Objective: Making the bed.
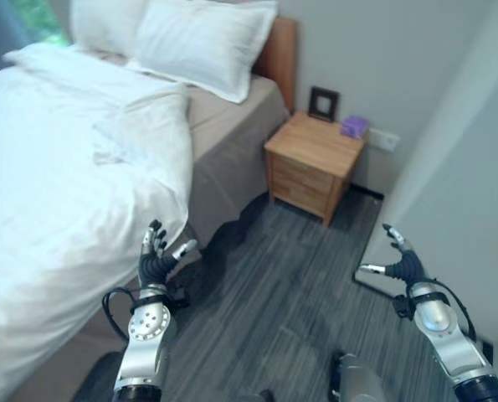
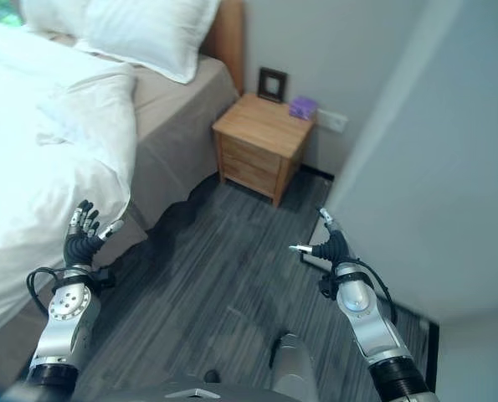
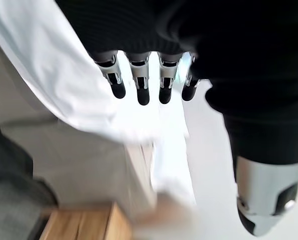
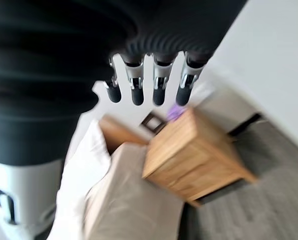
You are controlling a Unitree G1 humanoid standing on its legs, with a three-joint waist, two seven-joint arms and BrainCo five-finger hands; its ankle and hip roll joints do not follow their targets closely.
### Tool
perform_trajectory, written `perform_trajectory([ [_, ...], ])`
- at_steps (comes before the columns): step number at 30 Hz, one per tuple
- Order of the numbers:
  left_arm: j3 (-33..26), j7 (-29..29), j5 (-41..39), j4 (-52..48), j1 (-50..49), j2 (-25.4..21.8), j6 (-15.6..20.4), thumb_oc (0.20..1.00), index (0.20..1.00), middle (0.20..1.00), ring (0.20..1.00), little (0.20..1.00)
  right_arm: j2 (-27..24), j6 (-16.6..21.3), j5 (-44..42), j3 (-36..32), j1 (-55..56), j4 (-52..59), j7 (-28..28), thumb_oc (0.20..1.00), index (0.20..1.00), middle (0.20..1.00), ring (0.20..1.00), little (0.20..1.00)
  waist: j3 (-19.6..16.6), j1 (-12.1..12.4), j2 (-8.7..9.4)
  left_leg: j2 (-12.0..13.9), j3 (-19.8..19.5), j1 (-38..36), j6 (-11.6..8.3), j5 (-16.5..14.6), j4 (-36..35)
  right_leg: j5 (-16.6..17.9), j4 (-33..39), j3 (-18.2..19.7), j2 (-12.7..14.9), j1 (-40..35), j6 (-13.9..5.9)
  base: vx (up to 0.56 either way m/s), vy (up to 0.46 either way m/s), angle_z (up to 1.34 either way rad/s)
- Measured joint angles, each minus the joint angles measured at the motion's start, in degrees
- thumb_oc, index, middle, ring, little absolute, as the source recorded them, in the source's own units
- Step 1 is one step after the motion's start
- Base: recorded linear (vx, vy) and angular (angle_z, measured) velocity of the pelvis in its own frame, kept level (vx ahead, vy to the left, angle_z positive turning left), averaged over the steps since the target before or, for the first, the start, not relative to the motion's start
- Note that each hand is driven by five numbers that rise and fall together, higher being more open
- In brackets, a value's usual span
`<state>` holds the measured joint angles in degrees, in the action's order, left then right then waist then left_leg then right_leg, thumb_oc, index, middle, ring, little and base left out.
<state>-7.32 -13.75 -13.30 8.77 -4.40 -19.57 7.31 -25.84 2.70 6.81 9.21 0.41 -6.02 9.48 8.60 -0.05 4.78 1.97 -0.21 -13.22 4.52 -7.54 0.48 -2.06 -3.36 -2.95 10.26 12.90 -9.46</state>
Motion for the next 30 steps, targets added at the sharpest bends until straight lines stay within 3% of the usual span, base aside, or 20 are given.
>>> perform_trajectory([
  [1,0.1,0.0,0.0,0.5,-0.4,-0.8,0.0,1.000,1.000,1.000,1.000,1.000,-0.1,0.0,0.0,-0.9,-0.1,-0.6,0.1,1.000,1.000,1.000,1.000,1.000,0.0,0.0,0.55,1.8,-1.0,-1.4,-3.08,-2.2,-0.3,5.0,1.5,1.7,-0.6,-1.5,-0.67,0.80,-0.252,1.64],
  [2,0.2,-0.3,0.0,1.0,-0.6,0.5,-0.4,1.000,1.000,1.000,1.000,1.000,0.0,-0.4,0.0,-2.3,-0.6,-2.3,0.2,1.000,1.000,1.000,1.000,1.000,0.1,0.2,-0.64,5.5,-3.7,-1.3,-5.61,-4.0,-1.1,6.7,-2.5,2.2,-4.5,-1.0,-0.89,0.55,-0.201,1.51],
  [3,0.3,-0.6,0.0,1.1,-0.9,1.0,-0.4,1.000,1.000,1.000,1.000,1.000,-0.1,-0.9,0.0,-3.0,-1.4,-4.3,0.5,1.000,1.000,1.000,1.000,1.000,0.1,0.6,-1.53,6.7,-4.2,-0.7,-6.43,-3.8,-0.2,6.5,-3.6,3.8,-6.6,-1.2,-0.11,0.71,-0.287,1.13],
  [4,0.3,-0.8,0.0,0.8,-1.0,1.0,-0.3,1.000,1.000,1.000,1.000,1.000,0.1,-1.5,0.1,-3.1,-2.4,-4.9,0.1,1.000,1.000,1.000,1.000,1.000,0.7,1.5,-0.82,5.0,-5.9,0.0,-6.97,-3.6,1.1,5.0,-6.4,3.6,-6.5,0.2,1.16,0.46,-0.226,1.02],
  [5,0.6,-1.0,0.1,1.5,-1.4,0.8,-0.6,1.000,1.000,1.000,1.000,1.000,-0.4,-1.7,0.1,-1.3,-3.3,-5.6,0.1,1.000,1.000,1.000,1.000,1.000,1.6,1.3,-1.46,5.8,-4.2,-0.2,-6.27,-1.8,2.5,3.8,-10.6,2.3,-7.9,-0.6,4.95,0.33,-0.171,0.82],
  [6,0.5,-1.2,0.1,1.3,-1.6,0.7,-0.6,1.000,1.000,1.000,1.000,1.000,0.0,-1.8,0.1,-0.9,-3.5,-5.6,-0.2,1.000,1.000,1.000,1.000,1.000,1.6,1.4,-1.24,6.6,-3.8,-1.0,-5.58,-1.3,2.5,2.9,-12.7,1.3,-8.2,-0.6,7.33,0.42,-0.231,0.79],
  [8,0.0,-1.3,0.4,0.7,-2.7,0.7,-0.4,1.000,1.000,1.000,1.000,1.000,1.0,-1.6,0.2,-0.9,-5.4,-5.6,-0.3,1.000,1.000,1.000,1.000,1.000,2.0,2.0,-1.29,7.6,-4.3,-1.3,-7.91,2.3,2.7,-0.5,-14.0,-0.4,-8.5,-2.1,8.03,0.33,-0.224,0.51],
  [9,0.3,-1.5,0.5,0.8,-2.6,1.5,-0.4,1.000,1.000,1.000,1.000,1.000,1.5,-1.3,0.2,-1.2,-6.1,-5.5,-0.2,1.000,1.000,1.000,1.000,1.000,2.8,1.8,-1.01,7.5,-5.0,1.1,-10.59,3.5,8.7,-1.0,-12.9,-1.9,-8.0,-4.5,8.07,0.14,-0.226,0.60],
  [11,0.5,-1.6,0.4,1.2,-1.6,1.3,-0.3,1.000,1.000,1.000,1.000,1.000,1.2,-1.2,0.2,-1.1,-7.3,-5.5,0.0,1.000,1.000,1.000,1.000,1.000,3.2,1.7,-1.09,7.8,-4.8,7.4,-12.68,4.9,19.5,-1.3,-10.1,-3.7,-7.7,-6.8,8.50,0.17,-0.254,0.63],
  [12,0.6,-1.7,0.0,1.7,-0.1,1.1,-0.3,1.000,1.000,1.000,1.000,1.000,0.8,-1.2,0.1,-1.2,-7.3,-5.5,0.1,1.000,1.000,1.000,1.000,1.000,3.6,1.6,-0.67,8.0,-2.2,12.3,-13.73,8.1,25.5,-0.9,-8.2,-5.6,-7.1,-8.0,9.38,0.10,-0.129,0.91],
  [13,0.7,-1.7,-0.1,1.7,1.2,1.0,-0.2,1.000,1.000,1.000,1.000,1.000,0.7,-1.2,0.1,-1.3,-7.1,-5.5,0.2,1.000,1.000,1.000,1.000,1.000,3.9,1.6,0.59,8.7,2.3,15.3,-12.37,12.0,28.8,-0.4,-5.5,-6.6,-6.0,-9.5,9.98,0.20,-0.057,1.11],
  [14,0.8,-1.6,-0.1,1.7,1.7,0.7,-0.2,1.000,1.000,1.000,1.000,1.000,0.6,-1.2,0.1,-1.6,-7.4,-5.1,0.2,1.000,1.000,1.000,1.000,1.000,4.1,0.9,1.20,11.1,10.9,16.4,-11.67,10.7,29.0,2.5,-1.6,-9.4,-5.5,-11.3,11.62,0.17,-0.010,0.93],
  [16,0.9,-1.4,-0.1,1.7,1.5,0.4,-0.3,1.000,1.000,1.000,1.000,1.000,0.2,-1.2,0.1,-2.0,-7.7,-4.6,0.4,1.000,1.000,1.000,1.000,1.000,4.4,0.3,0.34,10.7,17.2,16.5,-11.92,9.2,22.9,3.2,1.7,-11.6,-5.6,-13.1,11.45,0.27,0.068,0.70],
  [17,0.8,-1.3,-0.1,1.5,1.4,0.4,-0.3,1.000,1.000,1.000,1.000,1.000,-0.5,-1.4,0.1,-2.1,-7.6,-4.1,0.3,1.000,1.000,1.000,1.000,1.000,4.8,0.3,-0.19,8.6,18.8,16.0,-11.96,9.1,17.1,3.8,2.9,-12.5,-5.5,-13.5,11.76,0.39,0.159,0.53],
  [19,0.8,-0.6,0.1,1.8,1.2,-0.1,-0.4,1.000,1.000,1.000,1.000,1.000,-0.9,-1.3,0.1,-2.7,-7.0,-3.9,0.3,1.000,1.000,1.000,1.000,1.000,5.2,-0.5,-0.94,7.5,23.8,15.9,-12.12,9.0,10.3,3.4,6.3,-14.9,-5.7,-15.6,9.56,0.33,0.130,0.73],
  [20,0.5,-0.4,0.1,2.4,1.5,-0.2,-0.5,1.000,1.000,1.000,1.000,1.000,-1.6,-1.4,0.1,-3.0,-5.3,-4.0,0.3,1.000,1.000,1.000,1.000,1.000,5.3,-1.6,-1.22,7.5,28.9,16.0,-11.28,10.0,2.1,3.5,8.2,-17.3,-6.2,-17.4,9.55,0.33,0.148,0.95],
  [22,0.2,0.0,0.6,3.8,1.1,-0.4,-0.5,1.000,1.000,1.000,1.000,1.000,-1.7,-1.5,0.1,-3.3,-5.1,-5.7,0.2,1.000,1.000,1.000,1.000,1.000,5.3,-1.3,-2.53,10.5,34.3,16.2,-9.81,11.3,-3.7,3.3,9.3,-19.3,-7.6,-19.4,9.62,0.40,0.209,0.48],
  [25,-0.5,0.7,0.7,3.9,-2.1,-0.4,-1.2,1.000,1.000,1.000,1.000,1.000,-1.9,-1.5,0.1,-3.5,-4.2,-5.1,0.0,1.000,1.000,1.000,1.000,1.000,4.1,-1.3,-3.70,11.5,35.4,16.7,-8.75,12.3,-5.2,2.3,9.3,-19.8,-7.6,-20.4,8.14,0.34,0.194,0.01],
  [27,-0.5,1.1,0.8,3.9,-2.7,-0.3,-1.9,1.000,1.000,1.000,1.000,1.000,-2.8,-1.6,0.1,-4.6,-2.9,-4.7,-0.2,1.000,1.000,1.000,1.000,1.000,2.5,-1.2,-5.26,9.0,31.0,15.2,-8.33,12.5,-5.2,2.1,8.7,-19.0,-6.7,-21.2,6.19,0.32,0.240,-0.07],
  [30,-0.3,2.5,1.3,3.6,-1.8,-0.8,-2.8,1.000,1.000,1.000,1.000,1.000,-3.1,-2.1,0.1,-4.0,-1.3,-4.1,-0.4,1.000,1.000,1.000,1.000,1.000,1.8,-1.5,-5.56,6.2,31.3,11.7,-5.97,13.8,-6.2,-2.7,-5.4,-18.0,-1.5,-18.0,2.91,0.18,0.184,-0.01],
])
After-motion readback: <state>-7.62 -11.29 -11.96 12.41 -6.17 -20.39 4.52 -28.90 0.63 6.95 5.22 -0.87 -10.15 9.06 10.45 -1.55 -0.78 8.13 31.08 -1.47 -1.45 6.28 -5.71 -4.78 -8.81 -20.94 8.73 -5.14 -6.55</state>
